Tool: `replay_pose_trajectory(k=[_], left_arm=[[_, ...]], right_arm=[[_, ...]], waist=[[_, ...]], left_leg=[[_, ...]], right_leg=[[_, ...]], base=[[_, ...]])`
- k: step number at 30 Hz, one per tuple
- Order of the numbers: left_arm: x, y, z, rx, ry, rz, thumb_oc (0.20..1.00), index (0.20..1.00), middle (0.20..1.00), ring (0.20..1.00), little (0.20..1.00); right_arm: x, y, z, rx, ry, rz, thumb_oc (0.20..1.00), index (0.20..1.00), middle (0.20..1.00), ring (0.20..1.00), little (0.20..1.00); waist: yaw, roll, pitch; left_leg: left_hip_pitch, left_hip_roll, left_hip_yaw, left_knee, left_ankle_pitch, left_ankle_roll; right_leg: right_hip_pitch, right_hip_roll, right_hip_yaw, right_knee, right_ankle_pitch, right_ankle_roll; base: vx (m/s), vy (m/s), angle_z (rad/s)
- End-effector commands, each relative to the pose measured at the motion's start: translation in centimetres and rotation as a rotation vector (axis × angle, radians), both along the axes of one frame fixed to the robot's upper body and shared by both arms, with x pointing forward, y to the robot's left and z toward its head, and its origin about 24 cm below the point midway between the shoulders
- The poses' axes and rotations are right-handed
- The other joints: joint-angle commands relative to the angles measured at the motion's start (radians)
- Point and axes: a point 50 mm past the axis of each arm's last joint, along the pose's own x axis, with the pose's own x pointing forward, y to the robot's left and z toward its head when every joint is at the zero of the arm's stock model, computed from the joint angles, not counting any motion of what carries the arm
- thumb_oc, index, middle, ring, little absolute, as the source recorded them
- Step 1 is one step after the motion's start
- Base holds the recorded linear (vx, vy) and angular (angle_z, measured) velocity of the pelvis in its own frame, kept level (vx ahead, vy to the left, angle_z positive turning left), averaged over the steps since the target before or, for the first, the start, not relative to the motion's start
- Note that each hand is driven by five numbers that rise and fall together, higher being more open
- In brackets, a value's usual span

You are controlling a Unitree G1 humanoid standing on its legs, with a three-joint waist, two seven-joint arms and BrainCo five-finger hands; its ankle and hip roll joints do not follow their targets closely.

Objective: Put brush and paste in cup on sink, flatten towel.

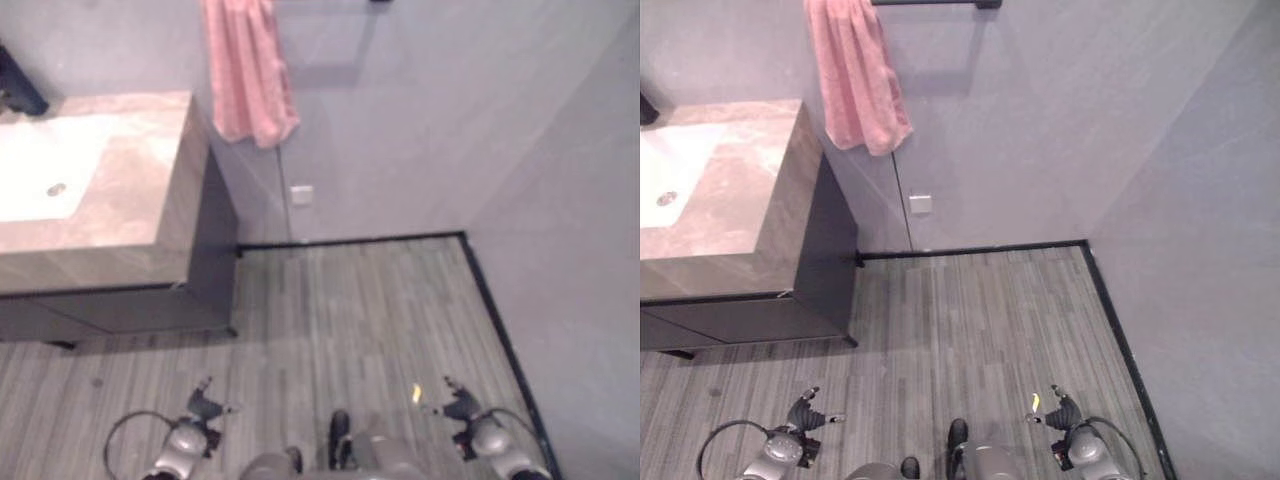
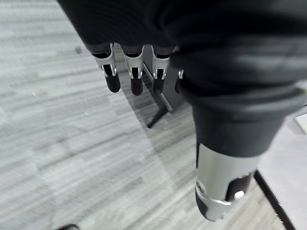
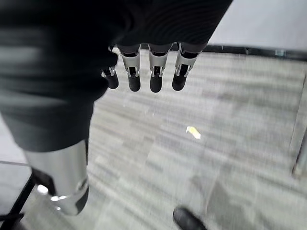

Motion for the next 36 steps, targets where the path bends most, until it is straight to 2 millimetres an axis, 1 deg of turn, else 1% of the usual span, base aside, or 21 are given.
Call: replay_pose_trajectory(k=[1, 5, 6, 7, 8, 10, 14, 16, 18, 20, 21, 23, 26, 28, 30, 31, 32, 33, 34, 35, 36], left_arm=[[2.5, 0.4, 1.7, 0.036, -0.106, -0.022, 1.000, 1.000, 1.000, 1.000, 1.000], [2.4, 0.5, 1.6, 0.055, -0.088, -0.036, 1.000, 1.000, 1.000, 1.000, 1.000], [2.2, 0.6, 1.5, 0.059, -0.082, -0.039, 1.000, 1.000, 1.000, 1.000, 1.000], [1.7, 0.8, 1.3, 0.069, -0.066, -0.037, 1.000, 1.000, 1.000, 1.000, 1.000], [1.7, 0.8, 1.2, 0.069, -0.066, -0.037, 1.000, 1.000, 1.000, 1.000, 1.000], [1.2, 1.2, 1.1, 0.068, -0.045, -0.049, 1.000, 1.000, 1.000, 1.000, 1.000], [1.2, 1.7, 1.6, 0.076, -0.059, -0.082, 1.000, 1.000, 1.000, 1.000, 1.000], [1.4, 1.8, 1.8, 0.084, -0.066, -0.088, 1.000, 1.000, 1.000, 1.000, 1.000], [2.0, 2.0, 2.4, 0.106, -0.083, -0.118, 1.000, 1.000, 1.000, 1.000, 1.000], [2.4, 1.9, 2.7, 0.118, -0.101, -0.142, 1.000, 1.000, 1.000, 1.000, 1.000], [3.1, 1.8, 3.8, 0.139, -0.146, -0.199, 1.000, 1.000, 1.000, 1.000, 1.000], [3.5, 1.8, 4.5, 0.148, -0.188, -0.219, 1.000, 1.000, 1.000, 1.000, 1.000], [4.2, 1.6, 5.4, 0.144, -0.244, -0.217, 1.000, 1.000, 1.000, 1.000, 1.000], [4.6, 1.5, 5.9, 0.132, -0.275, -0.207, 1.000, 1.000, 1.000, 1.000, 1.000], [4.8, 1.1, 5.5, 0.119, -0.264, -0.191, 1.000, 1.000, 1.000, 1.000, 1.000], [4.9, 1.1, 5.5, 0.123, -0.268, -0.189, 1.000, 1.000, 1.000, 1.000, 1.000], [5.4, 0.5, 5.6, 0.105, -0.282, -0.185, 1.000, 1.000, 1.000, 1.000, 1.000], [5.4, 0.5, 5.6, 0.105, -0.282, -0.185, 1.000, 1.000, 1.000, 1.000, 1.000], [6.0, -0.2, 5.8, 0.097, -0.297, -0.199, 1.000, 1.000, 1.000, 1.000, 1.000], [6.3, -0.5, 5.9, 0.097, -0.307, -0.214, 1.000, 1.000, 1.000, 1.000, 1.000], [6.6, -1.0, 6.2, 0.097, -0.319, -0.235, 1.000, 1.000, 1.000, 1.000, 1.000]], right_arm=[[0.5, -2.1, 1.3, -0.053, -0.064, -0.037, 1.000, 1.000, 1.000, 1.000, 1.000], [0.0, -2.5, 1.1, -0.064, -0.048, -0.057, 1.000, 1.000, 1.000, 1.000, 1.000], [0.0, -2.5, 1.1, -0.068, -0.048, -0.055, 1.000, 1.000, 1.000, 1.000, 1.000], [-0.4, -2.5, 0.8, -0.082, -0.028, -0.057, 1.000, 1.000, 1.000, 1.000, 1.000], [-0.4, -2.5, 0.8, -0.082, -0.028, -0.057, 1.000, 1.000, 1.000, 1.000, 1.000], [-0.2, -1.8, 0.4, -0.083, 0.006, -0.016, 1.000, 1.000, 1.000, 1.000, 1.000], [0.4, -1.6, 0.6, -0.086, -0.002, -0.002, 1.000, 1.000, 1.000, 1.000, 1.000], [0.6, -1.5, 0.7, -0.075, -0.017, -0.012, 1.000, 1.000, 1.000, 1.000, 1.000], [1.5, -1.0, 1.1, -0.066, -0.049, 0.005, 1.000, 1.000, 1.000, 1.000, 1.000], [1.9, -0.6, 1.2, -0.059, -0.063, 0.015, 1.000, 1.000, 1.000, 1.000, 1.000], [2.3, -0.1, 1.4, -0.054, -0.080, 0.050, 1.000, 1.000, 1.000, 1.000, 1.000], [2.5, -0.1, 1.7, -0.058, -0.092, 0.067, 1.000, 1.000, 1.000, 1.000, 1.000], [3.1, 0.0, 2.2, -0.043, -0.123, 0.060, 1.000, 1.000, 1.000, 1.000, 1.000], [3.0, 0.3, 2.4, -0.052, -0.126, 0.109, 1.000, 1.000, 1.000, 1.000, 1.000], [2.7, 0.1, 2.0, -0.050, -0.102, 0.104, 1.000, 1.000, 1.000, 1.000, 1.000], [2.6, 0.1, 2.0, -0.054, -0.101, 0.109, 1.000, 1.000, 1.000, 1.000, 1.000], [2.5, -0.4, 2.0, -0.059, -0.105, 0.081, 1.000, 1.000, 1.000, 1.000, 1.000], [2.5, -0.4, 2.0, -0.059, -0.105, 0.081, 1.000, 1.000, 1.000, 1.000, 1.000], [2.5, -0.9, 2.1, -0.069, -0.110, 0.058, 1.000, 1.000, 1.000, 1.000, 1.000], [2.8, -1.1, 2.3, -0.081, -0.114, 0.049, 1.000, 1.000, 1.000, 1.000, 1.000], [2.6, -1.6, 2.0, -0.101, -0.092, 0.018, 1.000, 1.000, 1.000, 1.000, 1.000]], waist=[[-0.027, -0.021, 0.030], [-0.046, -0.037, 0.017], [-0.047, -0.035, 0.009], [-0.044, -0.024, -0.001], [-0.045, -0.025, -0.001], [-0.034, -0.023, -0.012], [-0.023, -0.019, -0.031], [-0.021, -0.020, -0.028], [-0.025, -0.019, -0.011], [-0.028, -0.017, -0.003], [-0.025, -0.011, 0.011], [-0.006, 0.009, 0.013], [-0.007, 0.031, 0.035], [-0.013, 0.014, 0.043], [-0.010, -0.012, 0.037], [-0.012, -0.017, 0.035], [-0.017, -0.023, 0.049], [-0.021, -0.019, 0.051], [-0.025, -0.023, 0.071], [-0.028, -0.021, 0.079], [-0.030, -0.013, 0.081]], left_leg=[[-0.014, 0.029, 0.112, 0.056, 0.113, -0.006], [-0.080, 0.017, 0.146, -0.096, 0.070, 0.020], [-0.084, 0.000, 0.131, -0.193, 0.104, 0.021], [-0.076, -0.018, 0.087, -0.372, 0.211, 0.008], [-0.071, -0.019, 0.087, -0.381, 0.216, 0.008], [-0.068, -0.045, 0.038, -0.355, 0.211, 0.024], [-0.036, -0.071, 0.043, -0.331, 0.153, 0.066], [-0.025, -0.079, 0.048, -0.328, 0.139, 0.081], [-0.005, -0.095, 0.061, -0.324, 0.118, 0.104], [0.003, -0.095, 0.064, -0.323, 0.113, 0.105], [0.024, -0.092, 0.068, -0.334, 0.112, 0.106], [0.047, -0.070, 0.088, -0.371, 0.119, 0.100], [0.060, -0.052, 0.082, -0.365, 0.115, 0.088], [0.063, -0.045, 0.070, -0.321, 0.089, 0.082], [0.069, -0.029, 0.063, -0.301, 0.069, 0.068], [0.062, -0.019, 0.056, -0.255, 0.071, 0.059], [-0.012, 0.007, 0.052, -0.084, 0.102, 0.041], [-0.012, 0.009, 0.047, -0.078, 0.096, 0.040], [-0.071, 0.038, 0.058, 0.058, 0.137, 0.026], [-0.103, 0.045, 0.059, 0.098, 0.148, 0.025], [-0.147, 0.010, 0.050, 0.050, 0.123, 0.027]], right_leg=[[0.095, 0.007, 0.009, -0.018, -0.061, 0.076], [0.117, -0.022, -0.022, -0.063, -0.052, 0.083], [0.126, -0.024, -0.024, -0.081, -0.045, 0.086], [0.141, -0.017, -0.020, -0.089, -0.043, 0.090], [0.141, -0.018, -0.021, -0.090, -0.043, 0.090], [0.162, -0.028, 0.014, -0.065, -0.067, 0.102], [0.160, -0.062, 0.050, 0.035, -0.105, 0.127], [0.127, -0.077, 0.059, 0.122, -0.092, 0.139], [0.055, -0.106, 0.071, 0.277, -0.027, 0.155], [0.032, -0.104, 0.079, 0.313, -0.012, 0.154], [-0.011, -0.076, 0.100, 0.310, -0.036, 0.149], [-0.028, -0.093, 0.048, 0.191, -0.053, 0.140], [-0.063, -0.095, 0.110, 0.023, 0.029, 0.161], [-0.045, -0.084, 0.143, 0.009, 0.031, 0.167], [-0.038, -0.064, 0.129, 0.033, 0.000, 0.145], [-0.026, -0.052, 0.130, 0.038, -0.018, 0.132], [-0.009, -0.043, 0.116, 0.050, -0.036, 0.102], [-0.005, -0.041, 0.112, 0.050, -0.038, 0.103], [0.029, -0.027, 0.085, 0.050, -0.053, 0.078], [0.037, -0.023, 0.074, 0.051, -0.058, 0.068], [0.040, -0.027, 0.062, 0.045, -0.060, 0.073]], base=[[0.12, -0.158, 0.43], [0.09, -0.039, 0.52], [0.26, 0.071, 0.42], [0.22, 0.067, 0.06], [0.36, 0.148, -0.05], [0.40, 0.215, -0.19], [0.35, 0.241, -0.48], [0.15, 0.158, -0.30], [0.12, 0.145, -0.34], [0.13, 0.087, -0.18], [0.19, 0.086, 0.09], [0.16, 0.018, -0.05], [0.13, -0.081, -0.22], [0.27, -0.312, 0.27], [0.33, -0.477, 0.39], [0.28, -0.498, 0.38], [0.22, -0.383, 0.35], [0.20, -0.426, 0.68], [0.16, -0.279, 0.75], [0.21, -0.317, 0.72], [0.14, -0.120, 0.37]])
